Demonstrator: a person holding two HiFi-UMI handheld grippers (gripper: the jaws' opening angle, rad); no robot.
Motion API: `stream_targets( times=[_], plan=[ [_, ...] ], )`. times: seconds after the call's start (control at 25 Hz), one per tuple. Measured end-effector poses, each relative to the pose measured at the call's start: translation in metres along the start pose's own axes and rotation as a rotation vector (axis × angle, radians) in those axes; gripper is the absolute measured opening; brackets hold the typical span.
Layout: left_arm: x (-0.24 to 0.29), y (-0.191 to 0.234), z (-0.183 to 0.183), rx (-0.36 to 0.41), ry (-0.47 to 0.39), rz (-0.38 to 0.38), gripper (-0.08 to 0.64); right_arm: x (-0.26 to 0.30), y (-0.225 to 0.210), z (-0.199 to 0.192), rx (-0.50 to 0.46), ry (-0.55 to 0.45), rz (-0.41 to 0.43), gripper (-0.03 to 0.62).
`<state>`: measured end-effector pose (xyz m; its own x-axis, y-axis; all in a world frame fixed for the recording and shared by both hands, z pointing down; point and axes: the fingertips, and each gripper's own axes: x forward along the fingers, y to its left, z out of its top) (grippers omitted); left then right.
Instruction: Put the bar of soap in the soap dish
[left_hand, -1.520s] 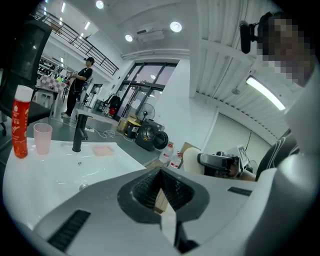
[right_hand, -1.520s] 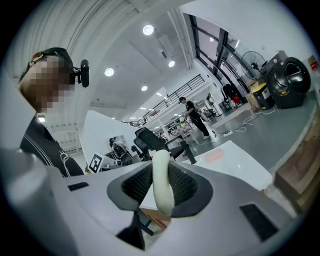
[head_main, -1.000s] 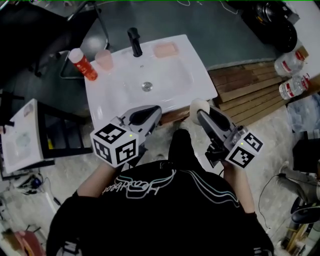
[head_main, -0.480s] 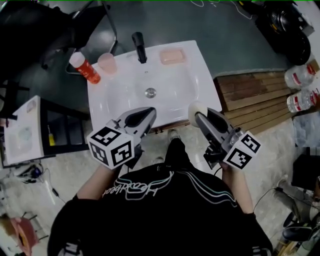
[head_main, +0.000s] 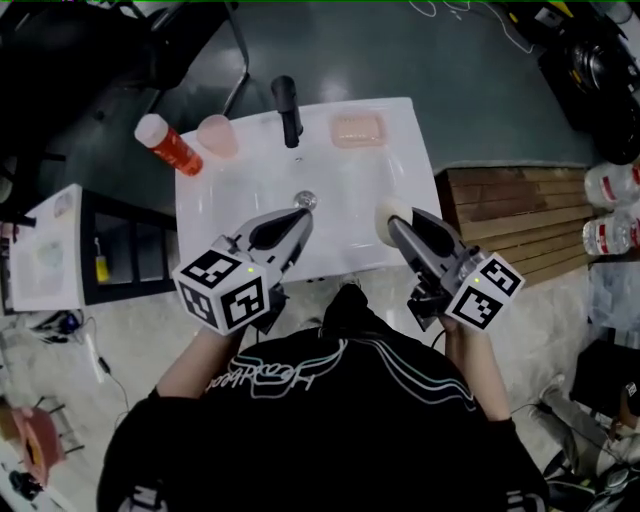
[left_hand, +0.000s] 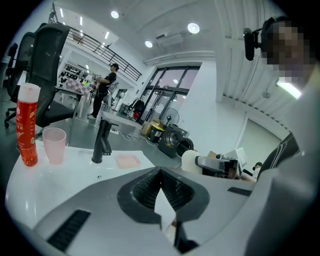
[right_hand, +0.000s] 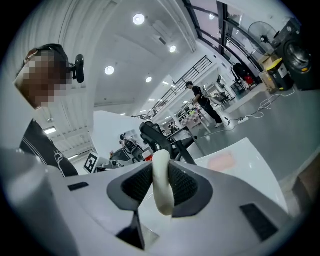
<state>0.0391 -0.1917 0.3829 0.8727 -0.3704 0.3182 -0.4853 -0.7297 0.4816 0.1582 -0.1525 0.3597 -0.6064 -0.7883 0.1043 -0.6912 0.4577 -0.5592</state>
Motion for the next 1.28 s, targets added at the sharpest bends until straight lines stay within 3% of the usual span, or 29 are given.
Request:
stream_targets(
  times=[0.52, 0.92, 1.28],
  plan=[
    [0.041, 0.032, 0.017, -0.054, -0.016, 0.059, 0.02, 0.047, -0.067, 0.017, -0.019, 0.114, 0.006, 0.121],
    [0.063, 0.046, 0.025, -0.094, -0.036, 0.129, 0.02, 0.081, -0.112, 0.041, -0.203, 0.21, 0.012, 0.121],
    [0.055, 0.063, 0.033, -0.124, -0.1, 0.232, 0.02, 0.114, -0.127, 0.05, -0.484, 0.294, 0.073, 0.121]
  ],
)
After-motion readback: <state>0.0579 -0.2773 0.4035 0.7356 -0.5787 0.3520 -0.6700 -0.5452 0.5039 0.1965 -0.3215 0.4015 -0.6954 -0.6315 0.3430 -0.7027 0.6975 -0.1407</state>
